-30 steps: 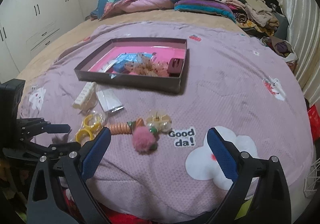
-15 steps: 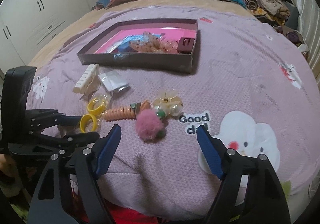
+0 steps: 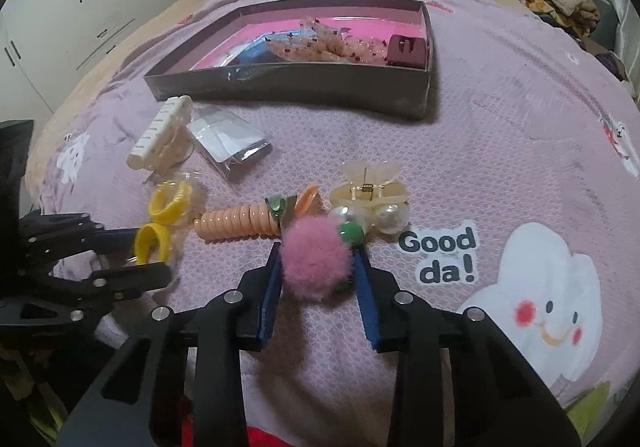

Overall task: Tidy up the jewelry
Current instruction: 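Grasp the yellow bangle bag with the left tool while the right tool grasps the pink pompom charm, then carry the bangle bag and pompom charm into the tray and release both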

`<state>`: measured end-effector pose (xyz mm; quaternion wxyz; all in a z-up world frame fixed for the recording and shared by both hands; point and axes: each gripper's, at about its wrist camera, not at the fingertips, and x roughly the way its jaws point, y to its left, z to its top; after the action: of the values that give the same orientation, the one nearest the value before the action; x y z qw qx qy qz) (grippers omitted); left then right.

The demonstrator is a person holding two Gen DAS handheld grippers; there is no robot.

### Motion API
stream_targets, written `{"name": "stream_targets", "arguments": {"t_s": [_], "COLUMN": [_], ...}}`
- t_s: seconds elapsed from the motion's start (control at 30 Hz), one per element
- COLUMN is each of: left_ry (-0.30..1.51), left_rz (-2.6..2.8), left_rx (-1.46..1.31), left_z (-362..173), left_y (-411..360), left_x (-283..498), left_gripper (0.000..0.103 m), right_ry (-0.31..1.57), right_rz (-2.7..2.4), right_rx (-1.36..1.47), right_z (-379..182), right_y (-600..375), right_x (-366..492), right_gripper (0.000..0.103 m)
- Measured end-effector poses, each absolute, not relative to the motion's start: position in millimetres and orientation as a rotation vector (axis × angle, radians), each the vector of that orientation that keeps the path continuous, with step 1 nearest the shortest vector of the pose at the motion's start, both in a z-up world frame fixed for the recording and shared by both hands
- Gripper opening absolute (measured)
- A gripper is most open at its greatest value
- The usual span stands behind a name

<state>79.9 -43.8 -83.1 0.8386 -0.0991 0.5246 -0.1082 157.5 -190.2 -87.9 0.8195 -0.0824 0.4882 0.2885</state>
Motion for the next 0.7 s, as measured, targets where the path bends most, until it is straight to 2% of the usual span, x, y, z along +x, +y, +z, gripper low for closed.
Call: {"name": "stream_targets", "arguments": {"t_s": [0.37,0.7], "left_ry": [1.092,1.036], "left_rz": [-0.239,-0.252], "left_rx": [-0.207,-0.173], "left_z": [-74.7,-45.4], "left_y": [-45.0,-53.8], "left_x": [76.3,77.0], "left_gripper": [0.033,0.033], "right_ry": [0.983,0.888], "right_rz": [0.604,0.585], "right_rx": [-0.120,-0.114], "right_z": [-68.2,-32.5], "right_y": [-207.9,-219.4], "right_x": [148.3,141.8], "right_gripper": [0.030,0.030]}}
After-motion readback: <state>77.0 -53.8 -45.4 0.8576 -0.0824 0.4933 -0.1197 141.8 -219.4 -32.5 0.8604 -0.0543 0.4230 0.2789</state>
